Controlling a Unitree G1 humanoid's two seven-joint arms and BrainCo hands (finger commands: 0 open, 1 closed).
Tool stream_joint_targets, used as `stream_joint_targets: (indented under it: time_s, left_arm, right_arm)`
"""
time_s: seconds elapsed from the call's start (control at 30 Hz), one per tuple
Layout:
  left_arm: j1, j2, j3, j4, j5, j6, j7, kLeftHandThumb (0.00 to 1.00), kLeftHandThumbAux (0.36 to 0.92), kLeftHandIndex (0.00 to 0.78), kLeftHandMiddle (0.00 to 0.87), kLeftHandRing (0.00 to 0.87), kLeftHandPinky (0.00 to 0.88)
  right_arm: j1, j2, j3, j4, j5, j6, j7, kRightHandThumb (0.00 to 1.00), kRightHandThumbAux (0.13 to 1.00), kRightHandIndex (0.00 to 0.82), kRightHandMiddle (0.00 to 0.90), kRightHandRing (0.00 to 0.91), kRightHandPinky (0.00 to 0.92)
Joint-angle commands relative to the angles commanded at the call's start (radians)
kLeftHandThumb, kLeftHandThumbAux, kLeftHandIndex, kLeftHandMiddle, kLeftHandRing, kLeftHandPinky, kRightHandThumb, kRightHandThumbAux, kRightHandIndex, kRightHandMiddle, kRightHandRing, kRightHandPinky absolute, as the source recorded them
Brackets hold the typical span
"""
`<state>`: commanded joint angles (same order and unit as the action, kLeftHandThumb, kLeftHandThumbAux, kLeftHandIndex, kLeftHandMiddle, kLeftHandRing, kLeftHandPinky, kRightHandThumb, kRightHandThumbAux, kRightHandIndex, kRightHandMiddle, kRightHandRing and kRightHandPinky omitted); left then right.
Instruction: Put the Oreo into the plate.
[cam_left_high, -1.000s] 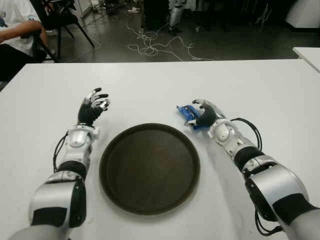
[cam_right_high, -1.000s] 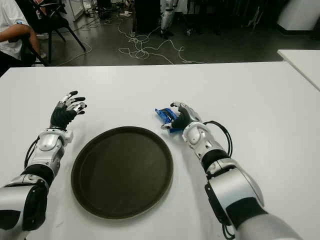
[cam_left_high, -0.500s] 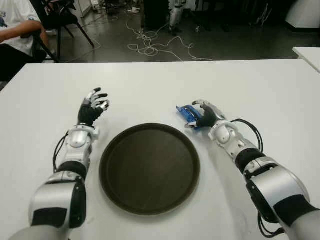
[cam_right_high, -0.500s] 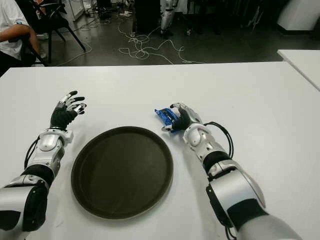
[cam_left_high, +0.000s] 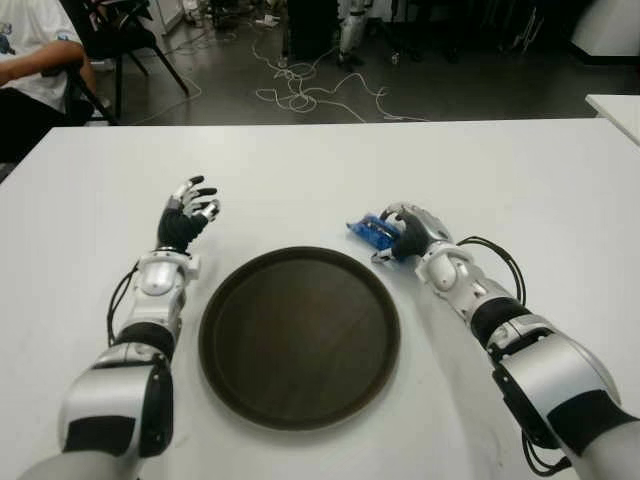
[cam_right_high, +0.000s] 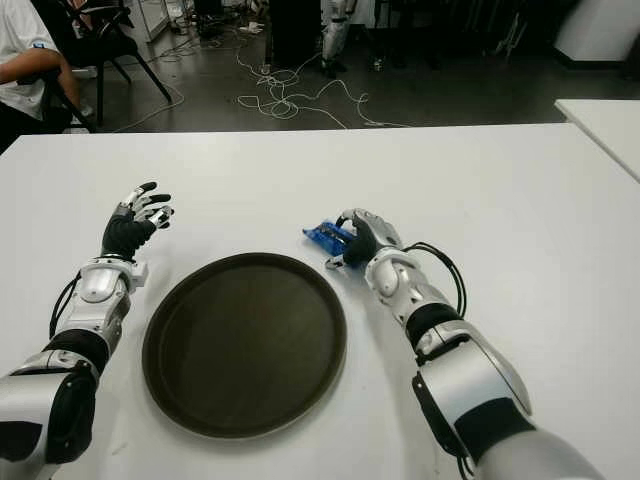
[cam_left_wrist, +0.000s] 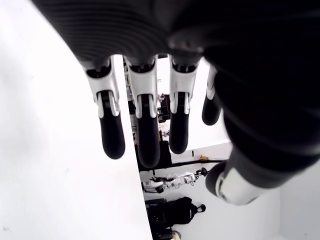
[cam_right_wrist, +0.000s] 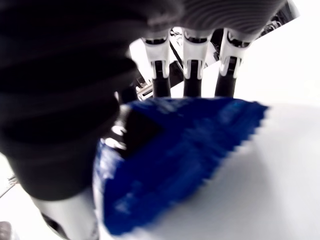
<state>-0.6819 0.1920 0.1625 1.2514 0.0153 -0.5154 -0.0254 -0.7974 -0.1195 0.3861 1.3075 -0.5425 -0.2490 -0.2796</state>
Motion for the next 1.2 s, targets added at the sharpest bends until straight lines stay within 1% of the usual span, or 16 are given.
stream_joint_targets:
  time_s: [0.2,0.37,0.5,0.6,0.7,0.83,0.9,1.03,1.07,1.1,1.13,1.17,1.2]
  left_arm:
    - [0.002,-0.002,0.008,-0.002,-0.009,-0.006,-0.014,0.353,0.728,0.164,0.265,0.300,0.325]
    - [0.001,-0.003,0.015,-0.003,-0.016,-0.001,-0.025,0.362,0.740,0.158,0.253,0.293,0.324]
    - [0.000,-0.003,0.016,-0.005,-0.018,0.002,-0.025,0.371,0.750,0.152,0.244,0.288,0.321]
    - [0.000,-0.004,0.016,-0.005,-0.018,0.004,-0.021,0.377,0.744,0.148,0.244,0.291,0.322]
    - [-0.003,-0.004,0.016,-0.004,-0.017,0.011,-0.015,0.381,0.734,0.151,0.252,0.296,0.326]
    - [-0.003,-0.003,0.013,-0.004,-0.013,0.013,-0.011,0.384,0.732,0.150,0.251,0.295,0.322]
    - [-0.004,-0.003,0.012,-0.004,-0.011,0.014,-0.010,0.389,0.734,0.148,0.250,0.294,0.323]
    - [-0.005,-0.005,0.013,-0.004,-0.013,0.014,-0.010,0.404,0.735,0.145,0.251,0.296,0.329]
    - [-0.005,-0.005,0.013,-0.004,-0.014,0.015,-0.011,0.405,0.735,0.145,0.251,0.296,0.326]
    - [-0.005,-0.006,0.014,-0.004,-0.015,0.015,-0.013,0.406,0.736,0.145,0.250,0.296,0.325]
    - [-0.005,-0.006,0.014,-0.004,-0.015,0.014,-0.014,0.405,0.736,0.148,0.252,0.296,0.325]
    - [-0.006,-0.006,0.014,-0.004,-0.015,0.013,-0.014,0.387,0.725,0.151,0.258,0.298,0.326]
    - [-0.006,-0.007,0.014,-0.004,-0.015,0.013,-0.014,0.380,0.721,0.152,0.260,0.298,0.326]
  right_arm:
    - [0.001,0.002,-0.002,0.001,0.003,0.000,-0.005,0.000,0.861,0.354,0.229,0.213,0.239]
    - [-0.001,0.003,0.004,0.002,-0.003,0.008,-0.005,0.000,0.840,0.314,0.206,0.195,0.220]
    - [0.000,0.002,0.005,0.001,-0.004,0.007,-0.006,0.000,0.846,0.341,0.216,0.206,0.239]
    - [0.001,0.001,0.006,0.000,-0.004,0.005,-0.010,0.000,0.856,0.366,0.232,0.220,0.260]
    - [0.003,0.000,0.008,0.000,-0.006,0.001,-0.017,0.000,0.858,0.368,0.247,0.232,0.271]
    - [0.002,-0.002,0.014,0.000,-0.013,0.001,-0.027,0.000,0.838,0.336,0.240,0.229,0.253]
    - [0.001,-0.004,0.019,0.000,-0.018,0.003,-0.035,0.000,0.835,0.341,0.254,0.249,0.278]
    - [-0.001,-0.009,0.037,0.000,-0.034,0.008,-0.056,0.010,0.853,0.413,0.371,0.391,0.427]
    - [-0.002,-0.010,0.041,0.001,-0.038,0.009,-0.061,0.051,0.855,0.441,0.436,0.453,0.487]
    - [-0.003,-0.012,0.048,0.001,-0.045,0.011,-0.071,0.068,0.856,0.452,0.460,0.476,0.508]
    - [-0.005,-0.016,0.059,-0.001,-0.058,0.014,-0.086,0.117,0.853,0.475,0.515,0.525,0.548]
    - [-0.006,-0.018,0.067,-0.002,-0.067,0.015,-0.096,0.170,0.847,0.500,0.572,0.575,0.585]
    - [-0.007,-0.020,0.071,-0.002,-0.073,0.016,-0.102,0.189,0.844,0.509,0.592,0.593,0.598]
